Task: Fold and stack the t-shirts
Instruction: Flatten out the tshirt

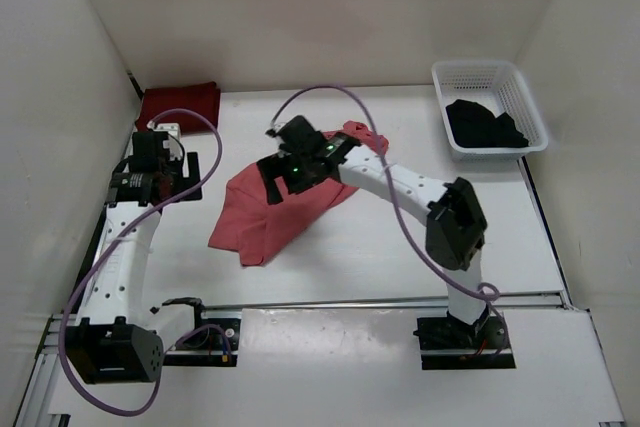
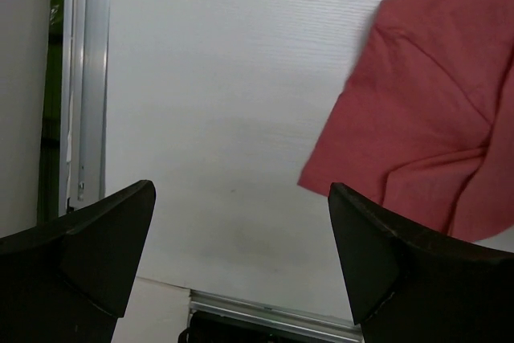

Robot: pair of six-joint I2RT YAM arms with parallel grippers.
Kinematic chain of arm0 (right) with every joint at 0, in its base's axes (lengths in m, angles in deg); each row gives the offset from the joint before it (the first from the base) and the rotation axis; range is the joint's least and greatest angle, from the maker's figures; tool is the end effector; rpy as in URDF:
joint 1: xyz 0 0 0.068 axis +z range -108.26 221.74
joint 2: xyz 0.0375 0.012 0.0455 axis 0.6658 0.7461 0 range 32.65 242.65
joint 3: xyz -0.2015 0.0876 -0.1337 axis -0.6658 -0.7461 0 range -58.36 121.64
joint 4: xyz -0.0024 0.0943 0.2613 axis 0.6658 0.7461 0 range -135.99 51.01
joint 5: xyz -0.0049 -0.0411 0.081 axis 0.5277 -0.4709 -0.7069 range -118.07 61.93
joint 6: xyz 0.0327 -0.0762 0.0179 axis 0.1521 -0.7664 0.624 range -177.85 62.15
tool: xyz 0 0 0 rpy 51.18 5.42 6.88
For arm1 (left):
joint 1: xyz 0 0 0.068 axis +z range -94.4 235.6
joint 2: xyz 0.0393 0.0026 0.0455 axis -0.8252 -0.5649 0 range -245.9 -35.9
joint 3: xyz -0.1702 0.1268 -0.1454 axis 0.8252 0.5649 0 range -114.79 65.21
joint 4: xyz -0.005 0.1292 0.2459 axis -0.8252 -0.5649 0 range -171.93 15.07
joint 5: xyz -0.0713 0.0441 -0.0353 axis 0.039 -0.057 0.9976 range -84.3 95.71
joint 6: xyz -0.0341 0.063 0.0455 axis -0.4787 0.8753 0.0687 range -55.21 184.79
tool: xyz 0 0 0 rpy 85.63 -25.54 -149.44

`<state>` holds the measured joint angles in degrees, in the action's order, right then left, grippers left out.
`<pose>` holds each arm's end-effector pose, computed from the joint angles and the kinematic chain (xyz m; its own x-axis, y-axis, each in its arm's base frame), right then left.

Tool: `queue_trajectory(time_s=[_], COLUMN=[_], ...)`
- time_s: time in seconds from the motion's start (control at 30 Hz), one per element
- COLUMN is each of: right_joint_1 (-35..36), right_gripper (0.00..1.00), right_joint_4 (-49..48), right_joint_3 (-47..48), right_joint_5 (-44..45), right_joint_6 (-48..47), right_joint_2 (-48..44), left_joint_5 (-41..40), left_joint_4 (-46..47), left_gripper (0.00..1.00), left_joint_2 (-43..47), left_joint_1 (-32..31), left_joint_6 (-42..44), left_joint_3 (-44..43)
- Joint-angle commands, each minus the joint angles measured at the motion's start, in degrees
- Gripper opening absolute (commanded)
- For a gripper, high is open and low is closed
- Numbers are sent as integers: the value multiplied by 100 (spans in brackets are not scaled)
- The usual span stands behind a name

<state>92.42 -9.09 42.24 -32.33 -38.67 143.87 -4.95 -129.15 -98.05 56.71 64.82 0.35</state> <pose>0.2992 0.3739 0.2457 -0.7053 -0.3441 -0.6198 -0.6051 0.7477 0.2736 0.2549 0.0188 0.2897 -0.7826 -0.0146 -0.6223 -0.1336 0.9804 0.1451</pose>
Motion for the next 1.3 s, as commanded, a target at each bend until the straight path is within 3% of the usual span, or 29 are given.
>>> queue_trajectory(time_s=[0.0,0.07,0.2,0.3,0.4,0.53,0.6,0.63,0.67,0.77,0.8,0.93,1.1,1.2,1.27], right_joint_1=[310,811,1558,1612,1822,1937,1990,1990,1990,1990,1990,1990,1814,1525,1297], right_gripper=[100,100,100,100,100,100,87,76,56,28,4,0,0,0,0], right_joint_4=[-193,-105,-182,-456,-456,103,351,579,738,1020,1020,170,-2114,-3028,-3102], right_joint_3=[687,1431,2724,2973,3334,3369,3370,3309,3309,3423,3371,3457,3827,3512,3301], right_joint_5=[179,310,670,1162,1809,1963,2034,2034,1947,1875,1875,1762,1787,2576,3208], right_joint_6=[-474,-713,-1214,-479,-564,-204,-134,-73,41,43,42,-335,57,375,437], right_joint_2=[783,1190,2444,2999,3492,3862,4099,4153,4267,4163,4049,3285,1844,895,288], left_joint_5=[-577,-499,-1121,-1685,-1581,-1431,-1369,-1369,-1369,-1439,-1439,-1316,-1641,-1485,-1212], left_joint_4=[333,333,333,333,333,280,280,280,280,280,280,280,280,280,280], left_gripper=[100,100,100,100,100,100,100,100,100,100,100,100,100,100,100], left_joint_2=[282,448,572,625,677,730,792,853,854,906,906,906,906,906,854], left_joint_1=[284,670,672,672,611,610,610,610,610,610,610,610,663,725,725], left_joint_6=[-3,-3,-3,-3,-3,-3,-3,-3,-3,-3,-3,-3,-3,-3,-3], left_joint_3=[-79,-219,-343,-659,-852,-853,-722,-721,-669,-616,-616,-677,-966,-1125,-1204])
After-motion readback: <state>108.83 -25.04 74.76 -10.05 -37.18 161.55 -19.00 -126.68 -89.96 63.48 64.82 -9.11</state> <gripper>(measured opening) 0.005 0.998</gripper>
